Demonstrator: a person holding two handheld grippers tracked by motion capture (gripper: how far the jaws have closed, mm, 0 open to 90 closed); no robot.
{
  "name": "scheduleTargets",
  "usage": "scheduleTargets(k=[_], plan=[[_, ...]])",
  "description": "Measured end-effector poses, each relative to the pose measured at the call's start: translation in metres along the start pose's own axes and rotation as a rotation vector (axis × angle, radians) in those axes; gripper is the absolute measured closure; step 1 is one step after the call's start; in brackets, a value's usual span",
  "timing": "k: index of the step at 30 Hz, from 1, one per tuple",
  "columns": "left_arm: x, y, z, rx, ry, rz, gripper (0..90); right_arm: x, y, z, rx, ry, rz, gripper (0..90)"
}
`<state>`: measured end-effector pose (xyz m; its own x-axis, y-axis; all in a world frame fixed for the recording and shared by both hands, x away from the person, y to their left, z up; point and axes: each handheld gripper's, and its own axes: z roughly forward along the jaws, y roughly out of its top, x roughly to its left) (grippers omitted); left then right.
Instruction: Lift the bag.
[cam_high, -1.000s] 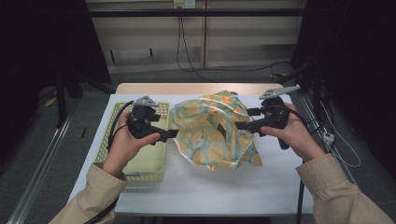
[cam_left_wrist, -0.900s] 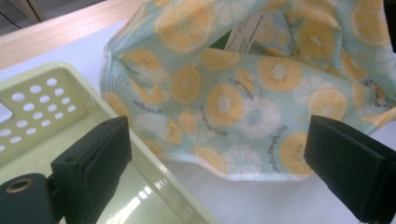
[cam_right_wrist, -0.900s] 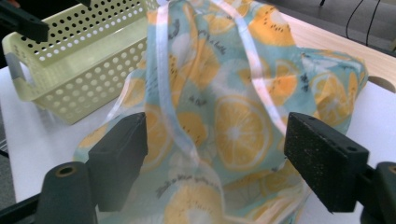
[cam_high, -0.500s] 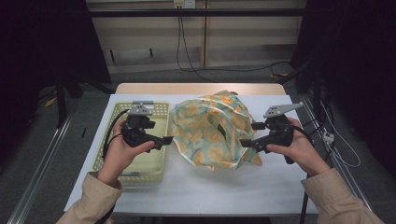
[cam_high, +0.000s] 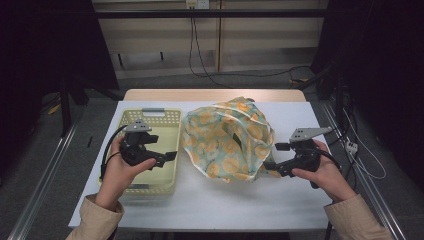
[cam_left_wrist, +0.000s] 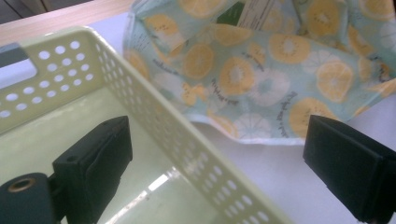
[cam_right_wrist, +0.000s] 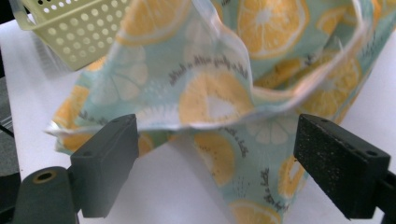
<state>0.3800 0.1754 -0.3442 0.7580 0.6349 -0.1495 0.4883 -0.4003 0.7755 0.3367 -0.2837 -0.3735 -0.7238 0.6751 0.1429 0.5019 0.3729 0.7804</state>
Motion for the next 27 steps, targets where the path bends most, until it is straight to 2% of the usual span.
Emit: scheduleTargets(k=[3,6,10,14,15,20,27], plan=[[0.001,-0.004,-0.004,-0.005,0.009,-0.003,7.8,-0.001,-0.008,0.000,-0.007,0.003,0.012,13.0],[0.002,-0.009,-0.008,-0.011,0.022,-0.003,8.0,-0.002,-0.016,0.000,-0.001,-0.014,0.006,13.0],[0.003,-0.014,-0.011,-0.002,0.022,-0.008,8.1,-0.002,-0.024,0.001,-0.006,-0.012,0.013,12.9],[0.004,-0.021,-0.013,-0.017,0.027,-0.020,8.1,-0.002,-0.030,0.003,0.000,-0.011,0.015,12.9],[0.005,-0.022,-0.013,-0.009,0.017,-0.023,8.0,-0.001,-0.032,0.004,-0.002,-0.012,0.017,13.0],[0.005,-0.032,-0.011,-0.012,0.024,-0.039,8.0,-0.001,-0.040,0.007,0.006,-0.015,0.022,13.0],[0.001,-0.044,-0.011,0.001,0.019,-0.021,7.9,-0.004,-0.048,0.005,-0.005,-0.026,0.029,13.2]])
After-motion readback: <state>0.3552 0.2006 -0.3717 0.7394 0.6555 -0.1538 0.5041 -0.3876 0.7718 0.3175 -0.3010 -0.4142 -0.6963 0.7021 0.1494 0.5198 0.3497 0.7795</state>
